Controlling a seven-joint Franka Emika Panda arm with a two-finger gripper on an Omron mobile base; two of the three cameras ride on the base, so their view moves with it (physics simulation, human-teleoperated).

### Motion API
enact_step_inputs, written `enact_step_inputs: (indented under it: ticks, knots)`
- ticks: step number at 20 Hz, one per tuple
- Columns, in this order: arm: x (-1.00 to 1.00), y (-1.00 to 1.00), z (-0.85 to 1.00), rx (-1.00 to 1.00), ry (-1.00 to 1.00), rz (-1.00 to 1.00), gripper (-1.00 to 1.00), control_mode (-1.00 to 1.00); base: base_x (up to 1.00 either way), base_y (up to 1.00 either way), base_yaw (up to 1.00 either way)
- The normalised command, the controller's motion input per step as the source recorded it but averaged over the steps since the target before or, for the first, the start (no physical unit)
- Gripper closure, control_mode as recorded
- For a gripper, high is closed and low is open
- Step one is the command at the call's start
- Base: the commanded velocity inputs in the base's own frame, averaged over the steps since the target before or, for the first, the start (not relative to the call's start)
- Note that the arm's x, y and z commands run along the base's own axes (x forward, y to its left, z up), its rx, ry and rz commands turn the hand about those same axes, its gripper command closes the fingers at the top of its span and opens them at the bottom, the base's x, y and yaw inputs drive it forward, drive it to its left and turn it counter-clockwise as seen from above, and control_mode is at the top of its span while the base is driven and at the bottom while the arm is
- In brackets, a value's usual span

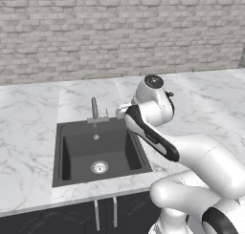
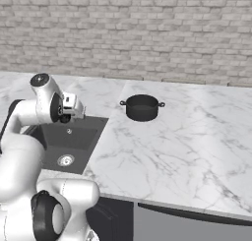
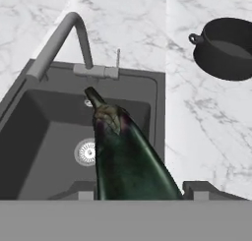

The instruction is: Turn on the sink faucet. Then move the eggplant from the counter to the sink. Turn off the sink. Move the vegetable from the sink to the pot next to the stove. Finally move the pot to the front center burner.

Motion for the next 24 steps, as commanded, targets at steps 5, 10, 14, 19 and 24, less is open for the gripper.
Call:
enact_step_inputs:
  ticks: [5,10,14,19,24]
  knots:
    - [-0.19,-0.1,-0.06,-0.02,0.25,-0.04,1.0,-1.0,0.0,0.0,0.0]
    - [0.0,0.01,-0.41,-0.01,0.05,0.0,1.0,-1.0,0.0,0.0,0.0]
    - [0.0,0.0,-0.41,0.0,0.0,0.0,1.0,-1.0,0.0,0.0,0.0]
    - [0.0,0.0,-0.23,0.0,0.0,0.0,1.0,-1.0,0.0,0.0,0.0]
    - [0.0,0.0,0.0,0.0,0.0,0.0,1.0,1.0,-0.35,0.0,0.07]
